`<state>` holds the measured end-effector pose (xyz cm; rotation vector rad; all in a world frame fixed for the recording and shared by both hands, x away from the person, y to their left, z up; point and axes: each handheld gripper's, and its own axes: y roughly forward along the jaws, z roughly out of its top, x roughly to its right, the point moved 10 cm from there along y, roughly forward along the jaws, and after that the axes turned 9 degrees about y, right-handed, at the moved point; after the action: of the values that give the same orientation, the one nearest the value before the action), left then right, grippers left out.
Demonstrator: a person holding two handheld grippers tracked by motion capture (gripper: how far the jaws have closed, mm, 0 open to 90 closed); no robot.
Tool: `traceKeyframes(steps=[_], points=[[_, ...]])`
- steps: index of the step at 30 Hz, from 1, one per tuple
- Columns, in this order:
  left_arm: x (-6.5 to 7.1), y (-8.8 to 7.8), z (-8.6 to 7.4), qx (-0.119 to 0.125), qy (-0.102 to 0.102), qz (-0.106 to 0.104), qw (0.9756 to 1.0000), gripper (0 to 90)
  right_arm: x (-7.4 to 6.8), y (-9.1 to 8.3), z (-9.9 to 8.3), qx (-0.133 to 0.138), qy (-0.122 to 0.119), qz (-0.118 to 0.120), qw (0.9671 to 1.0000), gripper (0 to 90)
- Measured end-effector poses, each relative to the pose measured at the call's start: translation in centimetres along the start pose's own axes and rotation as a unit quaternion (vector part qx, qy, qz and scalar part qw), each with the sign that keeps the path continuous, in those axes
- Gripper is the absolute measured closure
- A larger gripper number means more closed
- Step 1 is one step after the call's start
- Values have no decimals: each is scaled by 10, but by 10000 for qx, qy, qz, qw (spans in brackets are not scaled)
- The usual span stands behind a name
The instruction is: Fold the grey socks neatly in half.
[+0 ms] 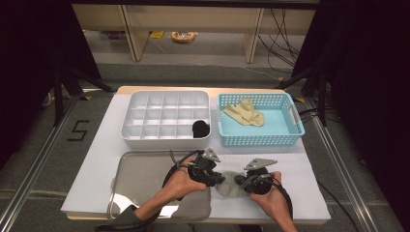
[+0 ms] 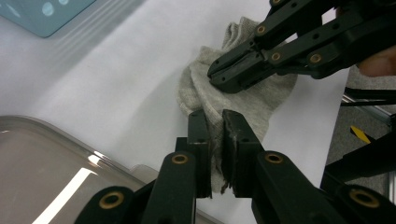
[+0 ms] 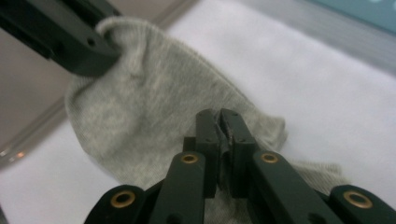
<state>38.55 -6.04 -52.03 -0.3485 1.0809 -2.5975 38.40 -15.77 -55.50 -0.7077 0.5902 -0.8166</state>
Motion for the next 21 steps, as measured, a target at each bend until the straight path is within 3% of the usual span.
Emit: traceKeyframes(steps=[1,3,5,6,9,11,13,15,16,20,21], points=[[0,1,0,12,-16,-25,10000,813,-1,-1,-2,-110,52,25,9999,869],[1,0,1,53,-10,-2,10000,814,0,0,1,57,5,56,10000,867],[2,0,2,73,-11,-7,10000,814,1,-2,0,22,-55,41,10000,863],[2,0,4,91,-12,32,10000,814,1,-10,2,73,103,33,9999,858],[4,-1,6,149,-76,-31,9999,814,4,-18,4,173,41,4,9998,859],[4,-1,8,155,-47,-33,9999,813,6,-31,0,187,127,-6,9997,861],[5,0,9,161,-95,-23,9998,813,8,-31,-1,270,86,-30,9996,860],[8,2,13,212,-140,-47,9997,813,13,-37,-2,279,130,-62,9995,859],[9,3,16,247,-176,-72,9995,813,13,-41,-2,271,298,-74,9992,857],[13,10,24,334,-234,-51,9992,815,28,-51,3,567,187,-148,9981,850],[13,12,26,316,-222,-32,9992,815,30,-55,4,589,288,-181,9977,849]])
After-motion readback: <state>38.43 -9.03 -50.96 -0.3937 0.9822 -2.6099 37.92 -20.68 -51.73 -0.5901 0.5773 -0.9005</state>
